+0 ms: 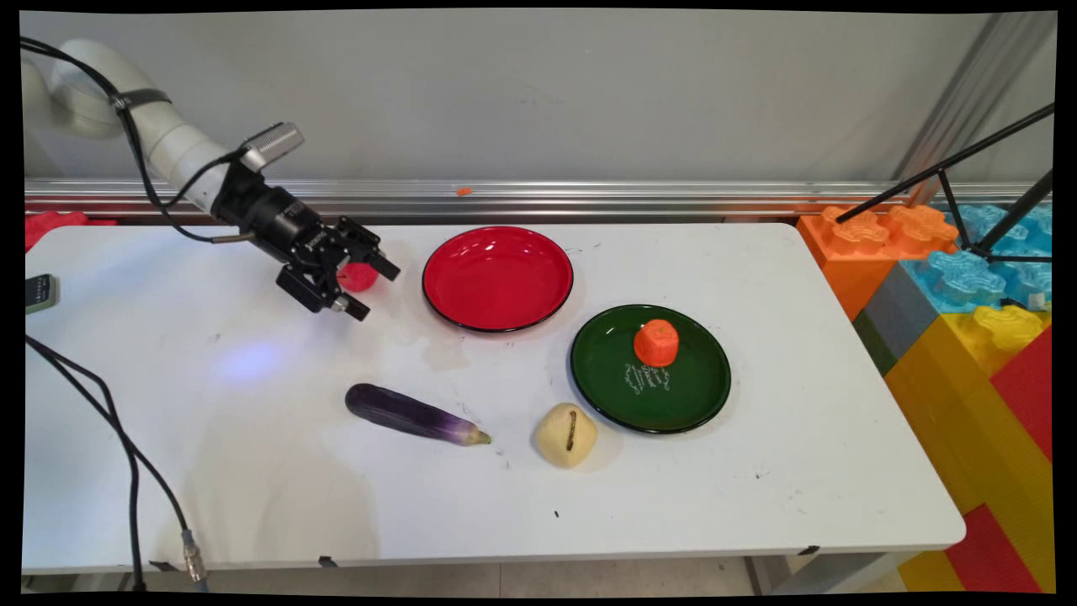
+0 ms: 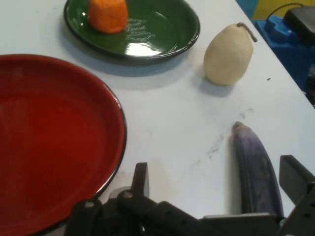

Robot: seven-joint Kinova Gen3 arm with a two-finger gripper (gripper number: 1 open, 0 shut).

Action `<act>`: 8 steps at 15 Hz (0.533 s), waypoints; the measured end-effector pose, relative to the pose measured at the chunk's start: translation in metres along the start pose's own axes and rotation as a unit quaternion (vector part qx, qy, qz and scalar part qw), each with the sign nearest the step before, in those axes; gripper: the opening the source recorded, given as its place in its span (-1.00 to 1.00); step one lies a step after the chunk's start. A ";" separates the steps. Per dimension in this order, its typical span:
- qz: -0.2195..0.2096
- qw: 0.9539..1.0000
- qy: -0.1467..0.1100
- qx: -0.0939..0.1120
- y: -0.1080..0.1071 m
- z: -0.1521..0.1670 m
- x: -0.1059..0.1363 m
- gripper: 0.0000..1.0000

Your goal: Pick up the mandarin from the green plate

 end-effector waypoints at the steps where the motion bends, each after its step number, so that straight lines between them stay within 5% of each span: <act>1: -0.002 1.000 0.000 0.003 -0.001 -0.004 -0.001 1.00; 8: -0.015 1.000 -0.014 0.006 0.004 -0.038 -0.026 1.00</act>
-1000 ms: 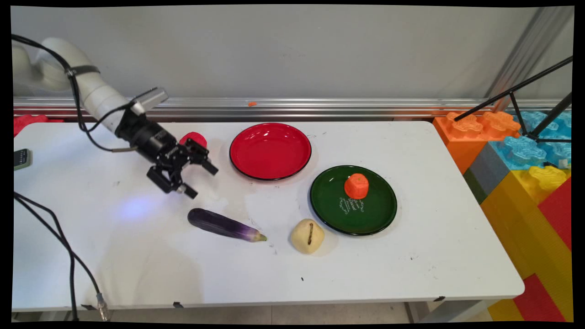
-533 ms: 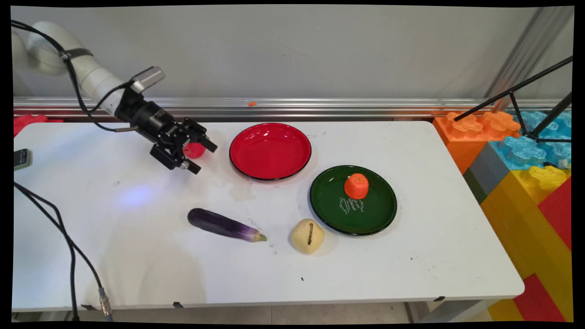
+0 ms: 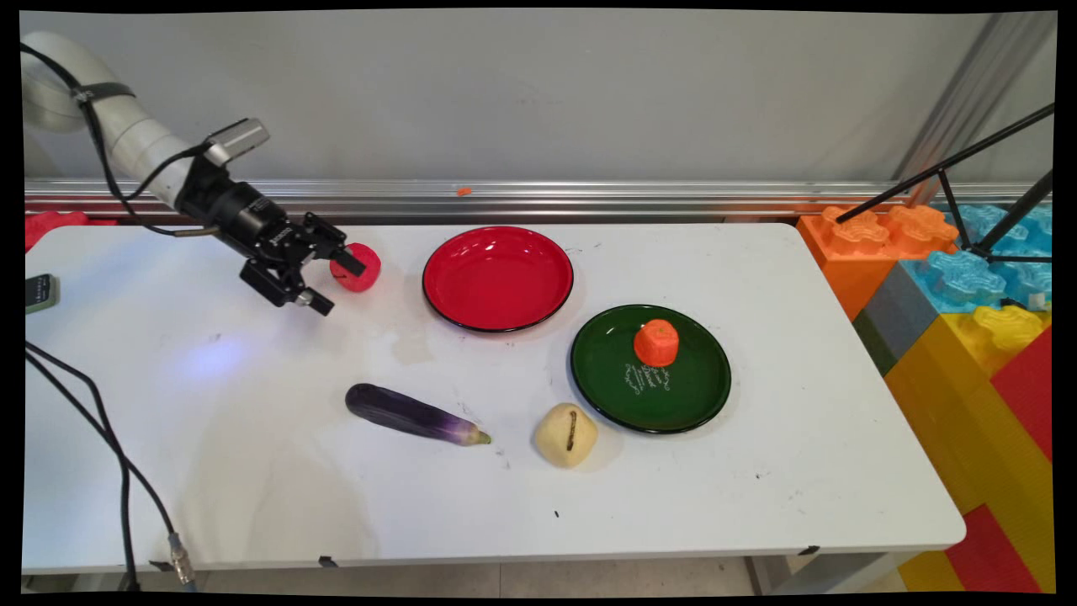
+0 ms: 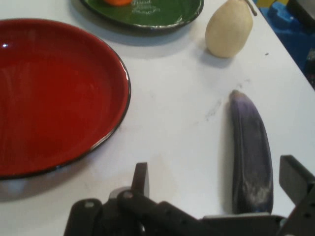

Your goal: Pick up the mandarin from the green plate

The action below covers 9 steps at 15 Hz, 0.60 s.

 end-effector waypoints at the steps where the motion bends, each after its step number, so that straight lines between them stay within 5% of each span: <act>1: -0.001 1.000 -0.002 0.000 0.000 -0.003 -0.003 1.00; 5: -0.002 1.000 -0.004 0.001 0.000 -0.010 -0.009 1.00; 9: -0.001 1.000 0.007 0.004 0.001 0.002 0.011 1.00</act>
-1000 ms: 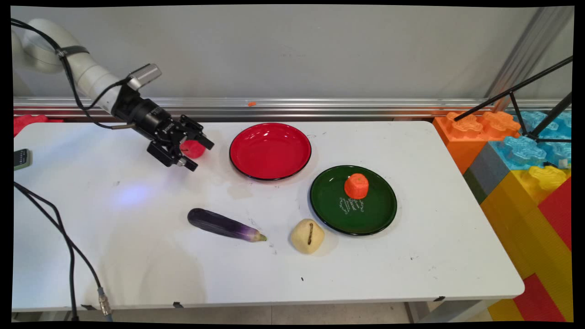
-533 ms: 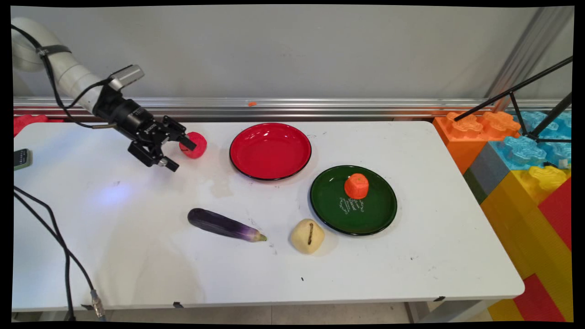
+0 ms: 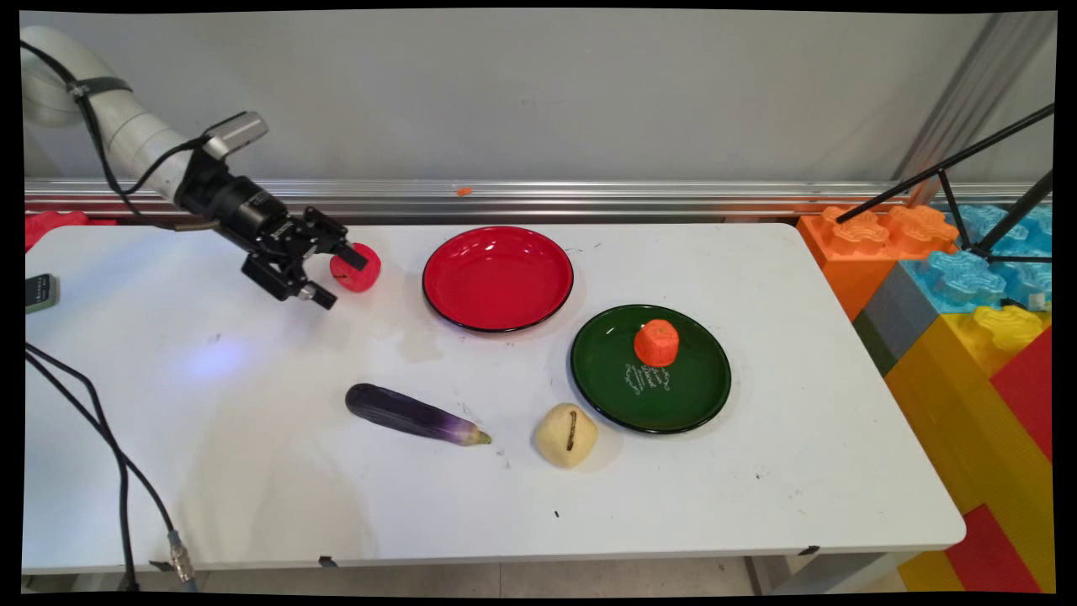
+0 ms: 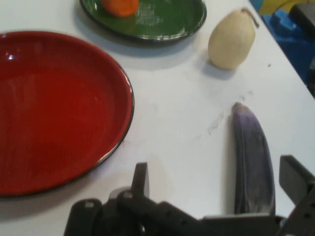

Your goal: Pick up the mandarin from the green plate

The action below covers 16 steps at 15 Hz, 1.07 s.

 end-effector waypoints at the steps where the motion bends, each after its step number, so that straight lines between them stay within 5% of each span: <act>1: 0.000 1.000 0.003 0.000 0.001 0.005 0.007 1.00; 9: -0.011 1.000 0.008 -0.014 0.009 0.072 0.063 1.00; 16: -0.022 0.999 0.018 -0.016 -0.008 0.134 0.107 1.00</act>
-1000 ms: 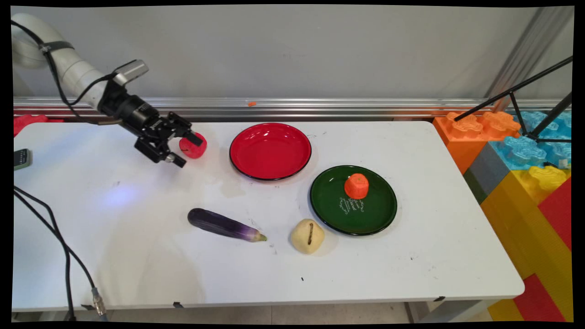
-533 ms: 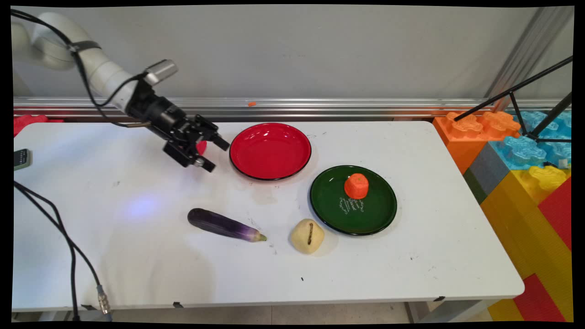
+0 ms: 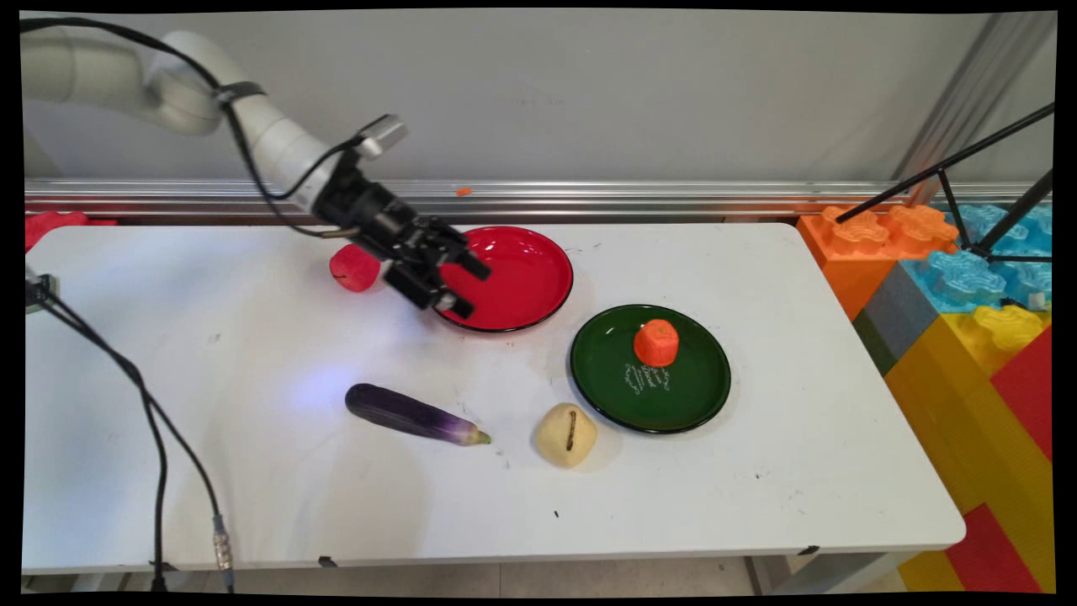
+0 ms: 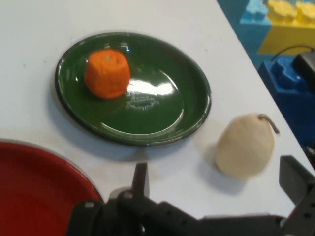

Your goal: Pick up the mandarin from the green plate

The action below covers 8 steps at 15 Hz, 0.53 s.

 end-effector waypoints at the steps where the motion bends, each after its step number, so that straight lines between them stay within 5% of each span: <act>1: -0.001 1.000 0.003 0.001 -0.004 0.010 0.008 1.00; 8: -0.003 1.000 0.006 0.003 -0.032 0.075 0.043 1.00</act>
